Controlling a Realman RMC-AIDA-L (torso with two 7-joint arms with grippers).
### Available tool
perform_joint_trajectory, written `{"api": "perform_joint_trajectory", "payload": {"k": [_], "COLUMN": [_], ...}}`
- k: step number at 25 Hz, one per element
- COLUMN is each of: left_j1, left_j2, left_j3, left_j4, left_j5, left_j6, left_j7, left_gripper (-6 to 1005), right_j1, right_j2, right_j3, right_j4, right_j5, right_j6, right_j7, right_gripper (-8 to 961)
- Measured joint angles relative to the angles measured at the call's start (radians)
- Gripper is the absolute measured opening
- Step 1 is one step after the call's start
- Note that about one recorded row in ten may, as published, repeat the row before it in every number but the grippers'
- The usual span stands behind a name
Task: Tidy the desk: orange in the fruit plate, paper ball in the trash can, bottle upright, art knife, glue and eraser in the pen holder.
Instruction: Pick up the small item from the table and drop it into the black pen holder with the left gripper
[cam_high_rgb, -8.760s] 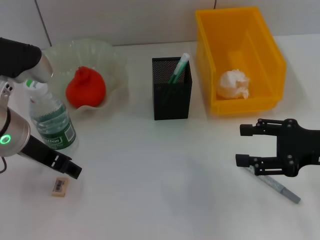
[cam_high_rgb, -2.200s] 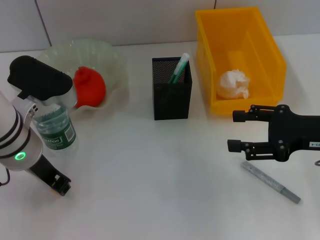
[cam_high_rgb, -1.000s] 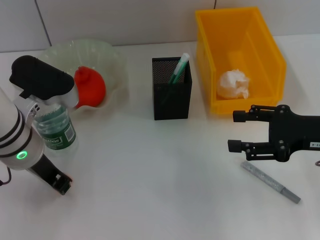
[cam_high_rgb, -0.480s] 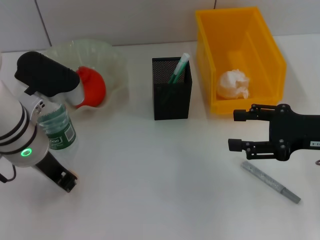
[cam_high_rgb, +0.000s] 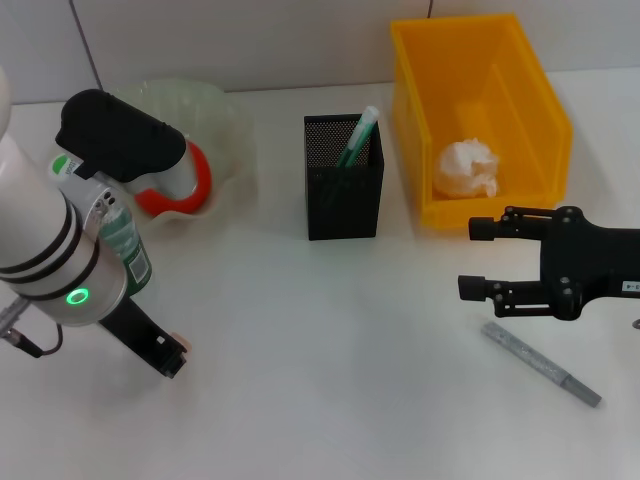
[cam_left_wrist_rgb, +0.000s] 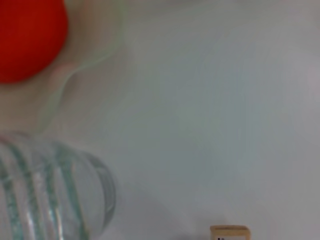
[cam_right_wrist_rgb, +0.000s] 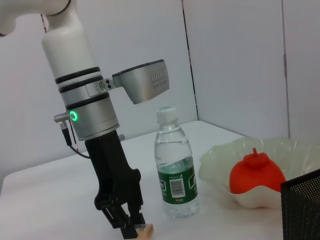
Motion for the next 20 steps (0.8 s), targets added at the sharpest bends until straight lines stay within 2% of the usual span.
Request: {"api": "perform_joint_trajectory", "payload": {"k": [11,20], "left_j1": [-0.008,-0.039], "left_j2": [0.000,-0.001], "left_j3": [0.011,0.026], "left_j4": [0.027,0.032], "left_j5": [-0.036,-0.104], "left_j6": [-0.009,-0.075], "left_j7": [0.000,0.008], "left_gripper": [273,273], "right_j1": [-0.002,-0.004], "right_j2": [0.002,0.002], "right_j3": [0.004,0.004], "right_j4": [0.004,0.002], "right_j5": [0.000,0.000], "right_j6": [-0.004,-0.005], "right_j7": [-0.003,-0.004], "right_gripper": [764,765]}}
